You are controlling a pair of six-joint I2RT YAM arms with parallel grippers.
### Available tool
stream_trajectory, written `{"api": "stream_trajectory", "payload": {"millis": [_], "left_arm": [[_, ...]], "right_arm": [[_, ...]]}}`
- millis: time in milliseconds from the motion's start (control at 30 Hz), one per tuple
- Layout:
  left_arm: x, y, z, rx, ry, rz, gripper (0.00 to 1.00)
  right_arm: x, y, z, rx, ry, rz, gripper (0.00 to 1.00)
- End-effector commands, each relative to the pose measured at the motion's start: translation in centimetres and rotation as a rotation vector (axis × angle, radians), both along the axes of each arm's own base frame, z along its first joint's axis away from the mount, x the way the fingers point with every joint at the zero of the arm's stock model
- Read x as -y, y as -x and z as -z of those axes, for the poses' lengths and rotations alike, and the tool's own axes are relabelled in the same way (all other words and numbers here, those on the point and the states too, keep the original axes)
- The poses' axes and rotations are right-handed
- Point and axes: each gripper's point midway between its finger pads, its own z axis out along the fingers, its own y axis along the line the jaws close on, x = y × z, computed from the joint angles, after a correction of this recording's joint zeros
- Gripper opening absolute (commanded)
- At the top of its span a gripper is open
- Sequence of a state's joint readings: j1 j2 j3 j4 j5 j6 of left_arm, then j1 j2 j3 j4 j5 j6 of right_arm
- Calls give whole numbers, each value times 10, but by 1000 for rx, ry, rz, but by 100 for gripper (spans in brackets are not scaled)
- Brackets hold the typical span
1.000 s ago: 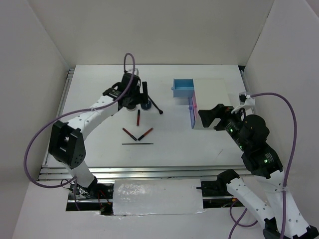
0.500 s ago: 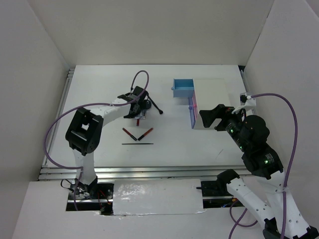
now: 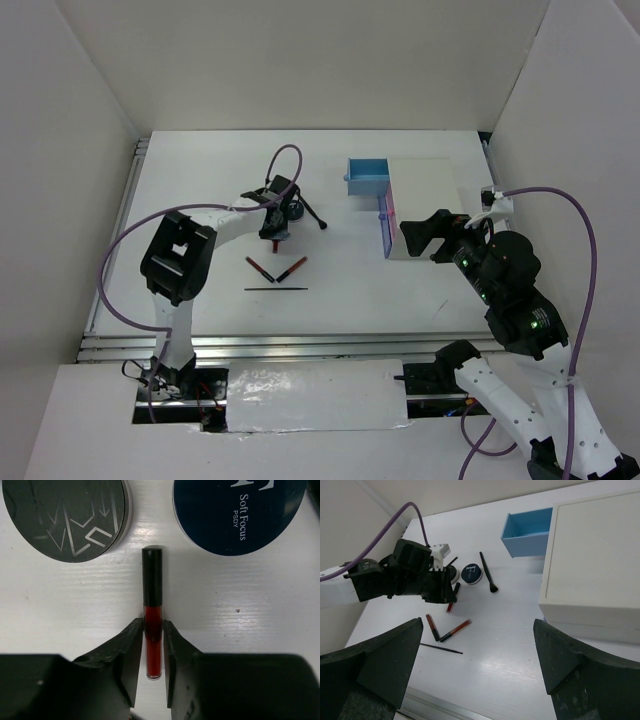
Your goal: Organize the makeup
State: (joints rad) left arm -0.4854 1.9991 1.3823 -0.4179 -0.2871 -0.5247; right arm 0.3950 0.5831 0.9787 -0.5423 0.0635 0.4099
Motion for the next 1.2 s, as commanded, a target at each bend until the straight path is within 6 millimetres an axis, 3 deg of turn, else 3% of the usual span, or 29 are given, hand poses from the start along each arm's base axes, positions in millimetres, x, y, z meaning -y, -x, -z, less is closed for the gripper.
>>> {"api": "stream_trajectory", "payload": {"millis": [0, 200, 300, 400, 533, 667, 767, 900, 1000, 1067, 1100, 1133, 1167], "left_arm": [[-2, 2, 9, -24, -5, 5, 34], [-1, 4, 2, -11, 16, -2, 27], [2, 4, -5, -2, 35, 6, 18], [6, 5, -21, 22, 61, 14, 0], [6, 6, -57, 89, 65, 12, 0], [6, 9, -114, 201, 78, 41, 0], [28, 9, -160, 318, 99, 173, 0], [83, -1, -233, 590, 129, 455, 0], [116, -2, -267, 768, 88, 711, 0], [143, -11, -309, 950, 138, 819, 0], [151, -14, -319, 987, 148, 853, 0], [166, -24, -309, 984, 143, 906, 0], [175, -32, -335, 1041, 148, 916, 0]], "right_arm": [[-1, 1, -19, 55, -8, -12, 100], [-2, 2, -21, 55, -12, -16, 100], [-2, 2, -21, 55, -14, -15, 100], [-2, 2, -21, 55, -12, -16, 100], [-1, 2, -22, 56, -9, -12, 100], [0, 2, -24, 63, -8, -5, 100], [1, 0, -24, 69, -10, 4, 100], [2, -2, -24, 83, -19, 14, 100], [1, -2, -29, 103, -32, 8, 100], [-1, -2, -32, 113, -37, -2, 100], [-1, -1, -33, 116, -37, -4, 100], [-2, -2, -34, 119, -38, -5, 100], [-2, -2, -34, 119, -38, -8, 100]]}}
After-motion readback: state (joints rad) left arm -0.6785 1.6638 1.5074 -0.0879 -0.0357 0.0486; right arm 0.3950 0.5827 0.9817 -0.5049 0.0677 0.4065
